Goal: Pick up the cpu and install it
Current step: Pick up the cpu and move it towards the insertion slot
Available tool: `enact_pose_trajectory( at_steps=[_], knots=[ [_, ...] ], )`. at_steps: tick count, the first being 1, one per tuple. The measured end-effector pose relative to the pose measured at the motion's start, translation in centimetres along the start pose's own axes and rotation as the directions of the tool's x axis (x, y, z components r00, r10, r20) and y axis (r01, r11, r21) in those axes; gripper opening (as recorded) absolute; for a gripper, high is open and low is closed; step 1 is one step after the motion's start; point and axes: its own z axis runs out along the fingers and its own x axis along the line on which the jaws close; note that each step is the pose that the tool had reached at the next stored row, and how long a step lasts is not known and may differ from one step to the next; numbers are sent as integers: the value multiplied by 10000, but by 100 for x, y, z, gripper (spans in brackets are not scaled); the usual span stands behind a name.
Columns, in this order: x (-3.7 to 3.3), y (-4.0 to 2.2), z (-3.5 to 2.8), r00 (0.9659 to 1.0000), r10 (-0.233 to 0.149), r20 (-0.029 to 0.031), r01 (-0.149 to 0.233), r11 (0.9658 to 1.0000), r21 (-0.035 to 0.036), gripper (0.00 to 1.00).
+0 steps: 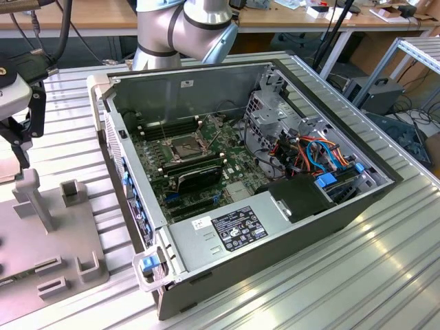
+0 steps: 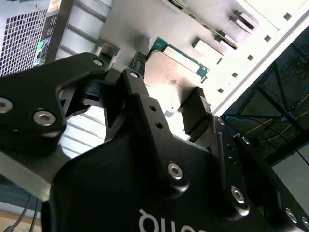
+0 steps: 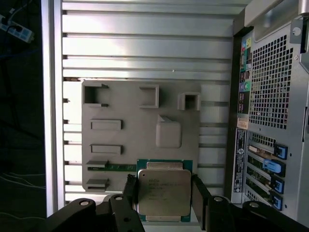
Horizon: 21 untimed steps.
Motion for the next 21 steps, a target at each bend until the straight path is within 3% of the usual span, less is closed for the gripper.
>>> enact_pose_trajectory(
  at_steps=[7, 11, 21],
  knots=[
    [-57, -1, 0, 10000, 0, 0, 0, 10000, 0, 55],
    [-125, -2, 0, 10000, 0, 0, 0, 10000, 0, 55],
    [-133, -2, 0, 10000, 1, 0, -1, 10000, 0, 55]
  ],
)
